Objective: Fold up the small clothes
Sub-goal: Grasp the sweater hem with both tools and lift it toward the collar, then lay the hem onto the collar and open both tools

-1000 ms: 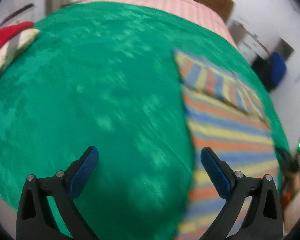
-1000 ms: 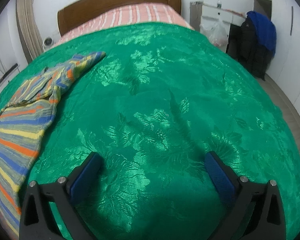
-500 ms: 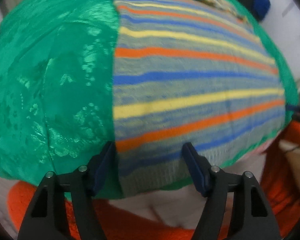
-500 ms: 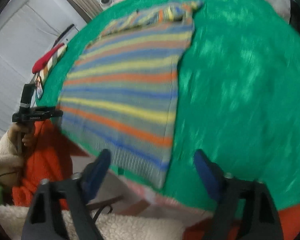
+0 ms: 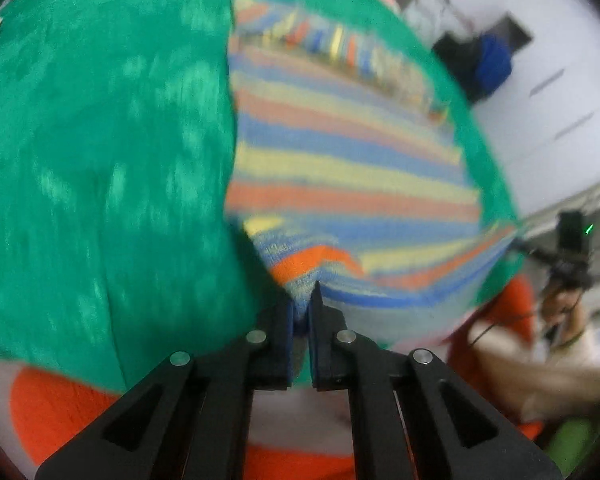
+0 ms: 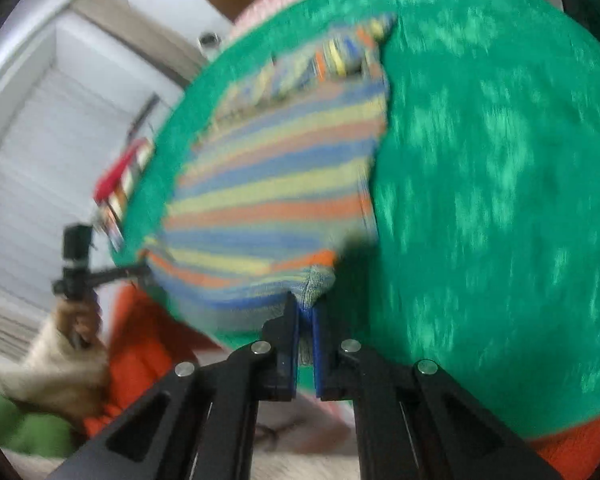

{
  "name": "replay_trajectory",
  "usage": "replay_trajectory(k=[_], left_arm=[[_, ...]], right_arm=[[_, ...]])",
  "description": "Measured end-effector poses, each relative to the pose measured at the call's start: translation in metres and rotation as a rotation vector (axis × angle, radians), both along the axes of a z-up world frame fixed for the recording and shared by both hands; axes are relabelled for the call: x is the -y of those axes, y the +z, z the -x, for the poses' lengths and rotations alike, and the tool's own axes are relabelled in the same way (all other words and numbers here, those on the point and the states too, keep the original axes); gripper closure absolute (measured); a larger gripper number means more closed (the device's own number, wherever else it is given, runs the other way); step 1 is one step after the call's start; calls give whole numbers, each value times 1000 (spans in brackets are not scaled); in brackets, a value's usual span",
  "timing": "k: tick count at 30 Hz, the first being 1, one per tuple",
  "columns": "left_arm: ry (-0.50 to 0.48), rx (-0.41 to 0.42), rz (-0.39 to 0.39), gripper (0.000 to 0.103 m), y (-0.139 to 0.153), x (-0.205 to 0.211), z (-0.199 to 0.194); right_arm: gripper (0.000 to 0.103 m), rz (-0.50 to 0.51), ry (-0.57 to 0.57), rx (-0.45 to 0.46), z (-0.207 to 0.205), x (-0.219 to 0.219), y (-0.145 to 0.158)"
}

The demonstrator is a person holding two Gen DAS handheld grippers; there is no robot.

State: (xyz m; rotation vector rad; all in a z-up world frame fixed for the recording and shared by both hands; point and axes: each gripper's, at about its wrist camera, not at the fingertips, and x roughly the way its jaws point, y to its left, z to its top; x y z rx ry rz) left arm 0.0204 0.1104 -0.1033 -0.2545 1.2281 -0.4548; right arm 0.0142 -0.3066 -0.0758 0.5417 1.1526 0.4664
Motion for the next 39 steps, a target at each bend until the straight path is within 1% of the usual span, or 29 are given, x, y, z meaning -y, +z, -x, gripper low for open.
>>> replay_trajectory(k=[1, 3, 5, 7, 8, 9, 10, 11, 12, 13, 14, 15, 16, 18, 19, 21, 23, 25, 27, 28, 30, 31, 32, 34, 35, 36, 37, 38, 39], left_arm=[[18, 21, 27, 99, 9, -3, -17], [43, 52, 42, 99, 20, -5, -47], [71, 87, 31, 99, 28, -2, -96], [101, 103, 21, 99, 34, -4, -148], [122, 110, 23, 99, 35, -2, -172], [136, 121, 20, 98, 34, -3, -187], [150, 144, 12, 97, 33, -1, -214], [173, 158, 7, 89, 28, 1, -234], [209, 164, -4, 69, 23, 2, -251], [263, 158, -16, 56, 16, -2, -264], [323, 143, -21, 43, 10, -8, -276], [380, 138, -13, 43, 6, -19, -275], [398, 144, 8, 43, 4, -26, -269], [377, 168, 23, 37, 5, -36, -250], [360, 202, -25, 35, 7, -41, -231], [327, 259, -121, 24, 8, -45, -196], [309, 292, -186, 22, 4, -44, -168], [291, 317, -223, 20, -2, -43, -138], [276, 346, -240, 10, -13, -37, -108], [273, 356, -247, 8, -17, -35, -106], [242, 367, -280, 6, -36, -27, -95], [235, 358, -311, 6, -45, -25, -95], [228, 367, -329, 5, -51, -25, -93], [225, 410, -337, 3, -55, -22, -92], [230, 403, -339, 2, -55, -22, -94], [232, 401, -345, 1, -55, -21, -94], [233, 406, -356, 0, -56, -20, -95], [234, 413, -364, 0, -56, -19, -94], [236, 417, -369, 0, -58, -17, -94]], right_arm=[[97, -15, -16, 19, -12, 1, 5], [98, -35, -44, 56, -42, 4, 11], [97, 2, -64, 108, -86, 3, 17], [97, 8, -87, 139, -125, 8, 19], [97, 16, -105, 153, -152, 11, 19], [97, 20, -124, 164, -176, 19, 18], [97, 21, -149, 172, -209, 22, 13], [97, 23, -168, 174, -226, 29, 10], [95, 7, -206, 173, -255, 34, 0], [89, -24, -245, 170, -280, 39, -12], [69, -3, -277, 168, -295, 47, -22], [60, 48, -310, 160, -301, 55, -29], [59, 103, -344, 149, -306, 57, -36], [59, 145, -346, 144, -304, 55, -41], [59, 160, -326, 156, -297, 54, -38], [59, 209, -245, 199, -279, 48, -24], [59, 237, -134, 214, -269, 29, -10], [58, 257, -20, 207, -275, 2, 0], [58, 266, 26, 199, -281, -16, -3], [57, 250, 49, 188, -286, -28, -7], [57, 227, 71, 144, -285, -23, -23], [57, 248, 83, 100, -285, -26, -39], [58, 289, 82, 72, -269, -20, -55], [62, 331, 51, 47, -259, -10, -68], [60, 367, -4, 47, -248, -2, -64], [59, 366, -35, 65, -239, 0, -56], [58, 343, -47, 93, -230, 1, -47], [51, 305, -54, 147, -217, -3, -34], [47, 295, -54, 177, -209, -4, -27]])
